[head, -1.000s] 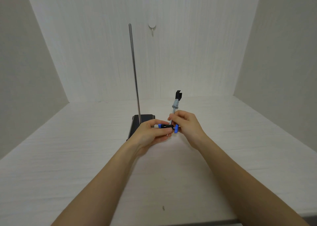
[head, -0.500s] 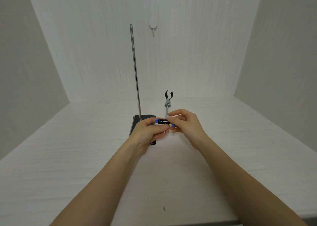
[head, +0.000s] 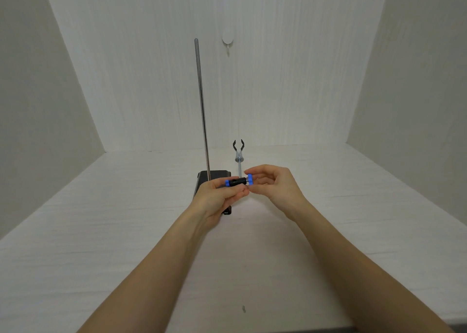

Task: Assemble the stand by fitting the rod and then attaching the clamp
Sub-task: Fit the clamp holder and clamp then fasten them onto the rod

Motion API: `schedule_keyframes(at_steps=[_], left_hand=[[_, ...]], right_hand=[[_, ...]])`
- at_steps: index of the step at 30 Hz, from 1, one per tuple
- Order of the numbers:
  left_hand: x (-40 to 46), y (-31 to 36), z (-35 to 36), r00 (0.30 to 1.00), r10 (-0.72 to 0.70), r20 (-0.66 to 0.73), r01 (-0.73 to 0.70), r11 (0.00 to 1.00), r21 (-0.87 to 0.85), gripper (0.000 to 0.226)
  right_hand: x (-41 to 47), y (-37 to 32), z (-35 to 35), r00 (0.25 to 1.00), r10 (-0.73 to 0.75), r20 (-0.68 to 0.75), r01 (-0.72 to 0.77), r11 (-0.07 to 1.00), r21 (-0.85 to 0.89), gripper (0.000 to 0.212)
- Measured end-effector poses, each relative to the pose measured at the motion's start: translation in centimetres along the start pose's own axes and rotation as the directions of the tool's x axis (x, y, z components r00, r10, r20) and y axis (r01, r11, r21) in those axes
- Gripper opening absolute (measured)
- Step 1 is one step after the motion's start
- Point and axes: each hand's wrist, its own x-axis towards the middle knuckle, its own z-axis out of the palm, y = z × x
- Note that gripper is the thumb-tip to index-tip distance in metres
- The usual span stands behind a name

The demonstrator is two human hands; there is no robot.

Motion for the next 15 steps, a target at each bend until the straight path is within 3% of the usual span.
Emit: schedule_keyframes(at_steps=[9,13,15], left_hand=[[-0.17,0.13,0.02,0.998,0.054,-0.018,-0.053,0.997,0.063,0.032],[-0.20,0.43,-0.11,0.997,0.082,-0.017,-0.080,0.994,0.073,0.025],[-0.17,0.46,-0.11,0.996,0.087,-0.010,-0.086,0.993,0.075,0.020]], right_hand=[[0.08,0.20,0.14,1.000,-0.025,0.018,0.027,0.994,-0.103,0.027],[0.10,0.44,0.22,0.999,0.017,0.036,-0.014,0.997,-0.076,0.011],[0.08,0.51,0.44,0.999,0.041,0.028,-0.038,0.995,-0.088,0.022]])
